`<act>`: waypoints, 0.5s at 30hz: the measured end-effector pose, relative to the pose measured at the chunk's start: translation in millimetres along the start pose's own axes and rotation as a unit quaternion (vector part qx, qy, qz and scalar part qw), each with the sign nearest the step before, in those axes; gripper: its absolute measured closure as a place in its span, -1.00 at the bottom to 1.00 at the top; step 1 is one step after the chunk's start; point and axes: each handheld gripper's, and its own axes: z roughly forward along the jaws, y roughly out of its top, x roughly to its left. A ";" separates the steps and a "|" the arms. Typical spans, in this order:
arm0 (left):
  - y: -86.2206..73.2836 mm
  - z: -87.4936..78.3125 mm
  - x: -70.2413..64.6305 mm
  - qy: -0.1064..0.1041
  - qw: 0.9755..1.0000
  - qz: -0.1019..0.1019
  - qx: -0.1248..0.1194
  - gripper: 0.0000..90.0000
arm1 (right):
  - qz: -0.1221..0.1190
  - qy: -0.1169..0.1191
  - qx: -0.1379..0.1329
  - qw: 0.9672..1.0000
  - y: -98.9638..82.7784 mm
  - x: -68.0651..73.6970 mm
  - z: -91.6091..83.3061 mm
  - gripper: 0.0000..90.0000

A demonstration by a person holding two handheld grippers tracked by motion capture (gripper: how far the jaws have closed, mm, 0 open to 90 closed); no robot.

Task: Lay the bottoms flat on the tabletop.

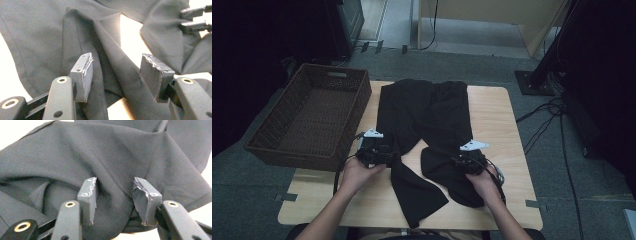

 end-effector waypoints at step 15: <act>-8.6 36.2 -10.4 -0.026 0.998 0.018 0.062 0.78 | 0.011 0.020 -0.050 0.998 2.9 -0.7 -19.0 0.06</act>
